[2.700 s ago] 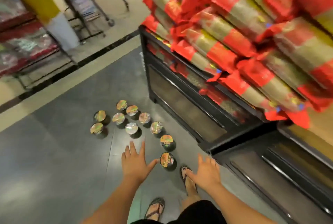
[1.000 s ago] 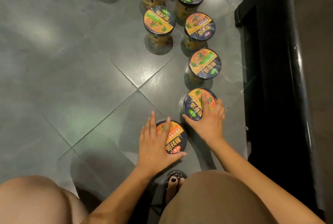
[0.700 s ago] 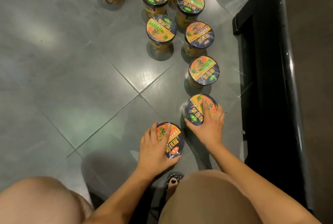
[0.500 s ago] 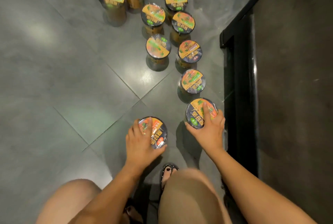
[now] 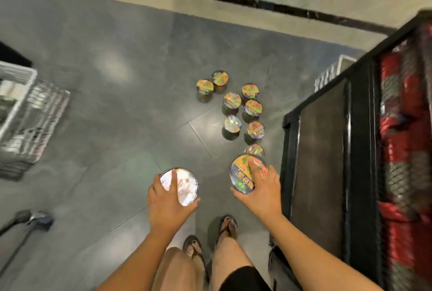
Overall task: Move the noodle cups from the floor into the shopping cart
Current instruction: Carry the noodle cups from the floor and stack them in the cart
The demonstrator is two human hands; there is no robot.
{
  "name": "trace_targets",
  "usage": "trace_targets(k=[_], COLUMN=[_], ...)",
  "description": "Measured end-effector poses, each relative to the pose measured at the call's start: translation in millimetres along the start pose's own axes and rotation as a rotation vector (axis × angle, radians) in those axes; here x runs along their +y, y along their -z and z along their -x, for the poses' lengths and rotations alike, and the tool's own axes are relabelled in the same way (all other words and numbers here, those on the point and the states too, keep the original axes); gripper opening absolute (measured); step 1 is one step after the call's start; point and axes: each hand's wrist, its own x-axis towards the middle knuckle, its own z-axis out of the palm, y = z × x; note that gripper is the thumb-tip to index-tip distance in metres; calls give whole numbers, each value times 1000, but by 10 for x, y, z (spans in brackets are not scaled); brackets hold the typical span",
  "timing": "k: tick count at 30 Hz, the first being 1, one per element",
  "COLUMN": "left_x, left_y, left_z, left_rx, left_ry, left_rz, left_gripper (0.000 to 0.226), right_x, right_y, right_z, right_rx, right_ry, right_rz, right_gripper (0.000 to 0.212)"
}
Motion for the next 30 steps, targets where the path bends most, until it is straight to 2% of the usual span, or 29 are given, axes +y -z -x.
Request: trace_targets(k=[3, 6, 12, 18, 24, 27, 30], left_x=[-204, -601, -1639, -2790, -3485, -3662, -3745], left_y=[660, 1084, 1649, 2296, 2636, 2668, 2687], left_z=[238, 404, 554, 807, 1263, 1519, 1750], left_rx=[111, 141, 152, 325, 524, 606, 602], left_ry=[127, 261, 471, 649, 929, 1106, 1327], left_rz=[67, 87, 142, 173, 223, 251, 331], left_gripper=[105, 107, 113, 114, 108, 106, 111], right_x=[-622, -1229, -2639, -4086, -5209, -5718, -6156], right_y=[282, 295, -198, -728, -1129, -1297, -1491], right_z=[190, 288, 409, 800, 1289, 1540, 1801], right_rx=[-58, -123, -239, -355, -421, -553, -657], right_ry=[142, 300, 577, 848, 1159, 1332, 1500], right_rz=[-4, -8, 55, 150, 169, 226, 272], right_gripper=[99, 95, 93, 94, 96, 98, 98])
